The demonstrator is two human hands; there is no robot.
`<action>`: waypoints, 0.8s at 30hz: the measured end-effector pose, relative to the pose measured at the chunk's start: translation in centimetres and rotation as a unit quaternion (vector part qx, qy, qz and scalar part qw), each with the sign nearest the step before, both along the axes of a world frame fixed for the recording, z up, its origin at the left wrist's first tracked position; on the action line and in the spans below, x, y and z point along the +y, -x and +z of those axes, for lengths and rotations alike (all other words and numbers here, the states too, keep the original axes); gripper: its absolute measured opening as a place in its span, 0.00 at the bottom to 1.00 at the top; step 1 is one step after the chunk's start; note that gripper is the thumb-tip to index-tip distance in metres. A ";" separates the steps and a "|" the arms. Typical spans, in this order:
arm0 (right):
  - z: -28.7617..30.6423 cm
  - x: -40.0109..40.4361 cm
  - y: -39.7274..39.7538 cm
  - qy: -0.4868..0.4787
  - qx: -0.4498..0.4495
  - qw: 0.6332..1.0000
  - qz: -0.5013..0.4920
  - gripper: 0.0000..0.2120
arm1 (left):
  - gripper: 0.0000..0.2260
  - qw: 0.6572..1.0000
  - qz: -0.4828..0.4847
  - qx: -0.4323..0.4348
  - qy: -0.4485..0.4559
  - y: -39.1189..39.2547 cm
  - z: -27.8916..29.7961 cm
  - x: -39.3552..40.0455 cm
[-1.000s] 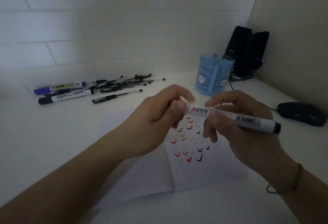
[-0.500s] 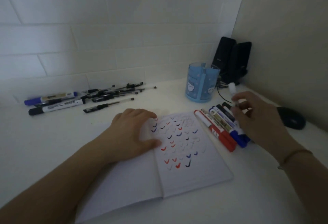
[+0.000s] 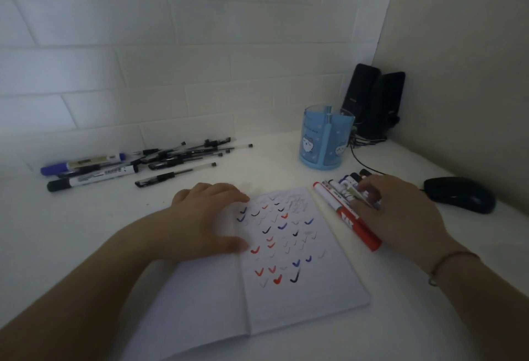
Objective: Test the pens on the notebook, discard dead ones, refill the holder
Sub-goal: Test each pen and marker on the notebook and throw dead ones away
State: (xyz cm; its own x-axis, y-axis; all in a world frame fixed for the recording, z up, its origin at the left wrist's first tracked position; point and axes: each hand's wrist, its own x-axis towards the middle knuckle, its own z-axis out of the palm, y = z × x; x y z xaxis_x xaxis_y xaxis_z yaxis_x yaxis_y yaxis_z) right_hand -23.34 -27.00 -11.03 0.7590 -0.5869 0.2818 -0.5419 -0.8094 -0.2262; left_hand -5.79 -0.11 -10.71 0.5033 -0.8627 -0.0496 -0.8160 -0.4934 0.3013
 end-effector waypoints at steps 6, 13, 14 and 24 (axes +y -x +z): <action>0.4 0.7 -0.1 0.026 0.008 1.000 0.001 0.08 | 0.23 0.965 0.226 -0.125 0.049 -4.8 -0.6 1.2; 0.8 2.0 -0.1 0.073 -0.031 0.996 0.035 0.10 | 0.14 0.933 0.332 -0.126 0.066 -7.4 -2.0 1.8; 0.8 2.4 -0.1 0.086 -0.035 0.994 0.052 0.11 | 0.13 0.930 0.339 -0.122 0.075 -7.4 -2.0 1.7; 2.1 4.7 0.7 0.108 -0.087 0.977 0.164 0.13 | 0.07 0.914 0.217 -0.079 0.335 -5.5 -0.3 1.1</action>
